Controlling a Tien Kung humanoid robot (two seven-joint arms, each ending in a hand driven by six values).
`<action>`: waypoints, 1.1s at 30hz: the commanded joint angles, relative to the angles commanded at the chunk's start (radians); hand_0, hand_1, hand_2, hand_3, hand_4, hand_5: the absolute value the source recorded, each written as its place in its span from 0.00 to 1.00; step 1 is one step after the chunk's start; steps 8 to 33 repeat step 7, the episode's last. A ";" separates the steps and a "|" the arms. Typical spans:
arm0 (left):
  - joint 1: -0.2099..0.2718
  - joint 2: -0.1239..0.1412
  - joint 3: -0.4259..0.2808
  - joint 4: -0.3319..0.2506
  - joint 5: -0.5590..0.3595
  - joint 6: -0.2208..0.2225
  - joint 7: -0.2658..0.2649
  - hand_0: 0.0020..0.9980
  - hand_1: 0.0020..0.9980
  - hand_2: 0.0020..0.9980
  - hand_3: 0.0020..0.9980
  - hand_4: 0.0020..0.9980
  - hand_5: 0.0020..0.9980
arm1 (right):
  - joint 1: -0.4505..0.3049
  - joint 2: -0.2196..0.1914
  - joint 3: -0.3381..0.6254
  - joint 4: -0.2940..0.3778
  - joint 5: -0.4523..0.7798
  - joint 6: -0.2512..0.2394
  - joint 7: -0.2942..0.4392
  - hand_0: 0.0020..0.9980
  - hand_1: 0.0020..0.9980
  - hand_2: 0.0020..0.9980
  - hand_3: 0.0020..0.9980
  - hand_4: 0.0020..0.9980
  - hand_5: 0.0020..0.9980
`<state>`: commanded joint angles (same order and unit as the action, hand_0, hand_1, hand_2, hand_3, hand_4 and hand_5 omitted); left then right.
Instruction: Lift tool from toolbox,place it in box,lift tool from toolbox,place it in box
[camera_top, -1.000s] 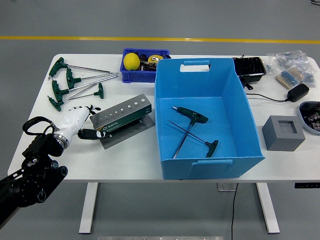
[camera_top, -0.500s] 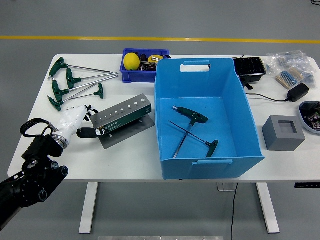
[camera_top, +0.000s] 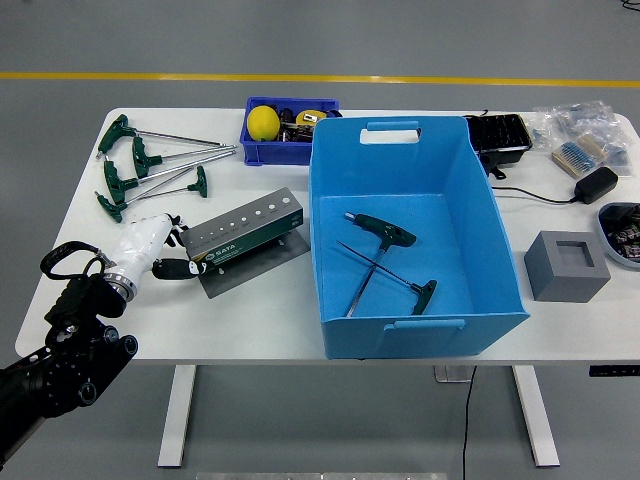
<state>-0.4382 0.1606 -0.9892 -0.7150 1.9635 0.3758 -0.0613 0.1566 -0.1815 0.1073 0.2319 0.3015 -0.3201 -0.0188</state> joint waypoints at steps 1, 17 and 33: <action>0.001 0.000 -0.001 0.000 -0.004 0.002 0.000 0.73 0.48 0.49 0.50 1.00 0.39 | -0.001 0.000 0.000 0.000 0.000 0.000 0.000 0.70 0.67 0.72 0.55 0.79 0.69; 0.007 -0.002 -0.002 0.002 -0.051 0.010 -0.006 0.72 0.47 0.48 0.48 1.00 0.39 | -0.004 -0.001 0.003 0.000 -0.006 0.000 -0.002 0.70 0.67 0.72 0.55 0.79 0.69; 0.007 -0.002 -0.002 0.002 -0.051 0.010 -0.006 0.72 0.47 0.48 0.48 1.00 0.39 | -0.004 -0.001 0.003 0.000 -0.006 0.000 -0.002 0.70 0.67 0.72 0.55 0.79 0.69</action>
